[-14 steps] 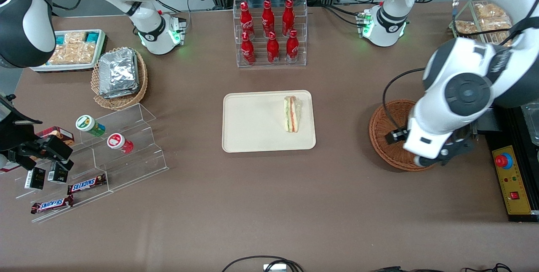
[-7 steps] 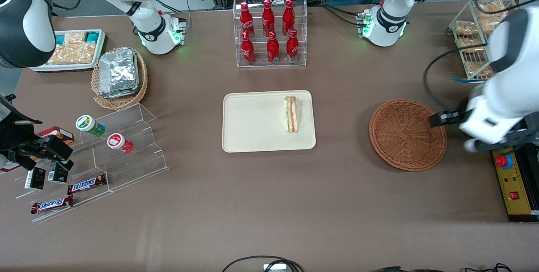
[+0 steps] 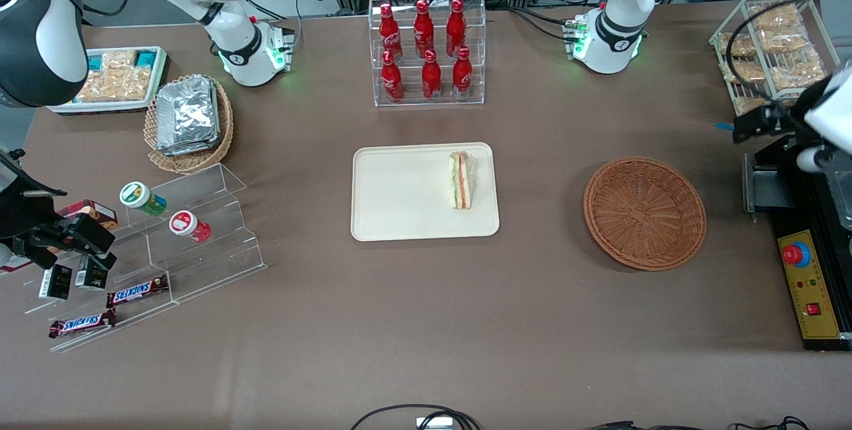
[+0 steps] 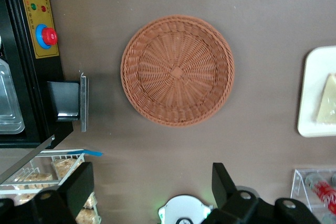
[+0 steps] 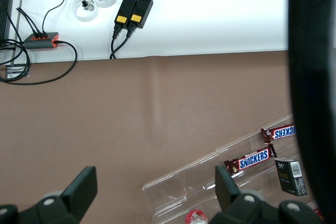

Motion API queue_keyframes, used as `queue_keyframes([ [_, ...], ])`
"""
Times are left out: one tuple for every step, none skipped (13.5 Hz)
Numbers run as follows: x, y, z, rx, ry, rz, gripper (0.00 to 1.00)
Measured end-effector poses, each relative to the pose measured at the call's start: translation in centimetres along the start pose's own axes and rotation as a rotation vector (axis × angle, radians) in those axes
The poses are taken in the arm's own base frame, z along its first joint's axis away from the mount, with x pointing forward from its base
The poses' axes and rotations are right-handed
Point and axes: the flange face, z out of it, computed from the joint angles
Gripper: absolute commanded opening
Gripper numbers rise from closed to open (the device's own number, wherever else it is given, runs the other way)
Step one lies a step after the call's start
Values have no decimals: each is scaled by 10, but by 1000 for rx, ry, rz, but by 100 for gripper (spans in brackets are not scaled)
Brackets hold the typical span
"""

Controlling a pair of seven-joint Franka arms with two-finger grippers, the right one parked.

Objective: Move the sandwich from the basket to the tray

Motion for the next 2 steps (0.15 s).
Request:
queue_keyframes([
  [-7, 10, -7, 2, 6, 20, 100],
  [-12, 22, -14, 8, 14, 40, 100],
])
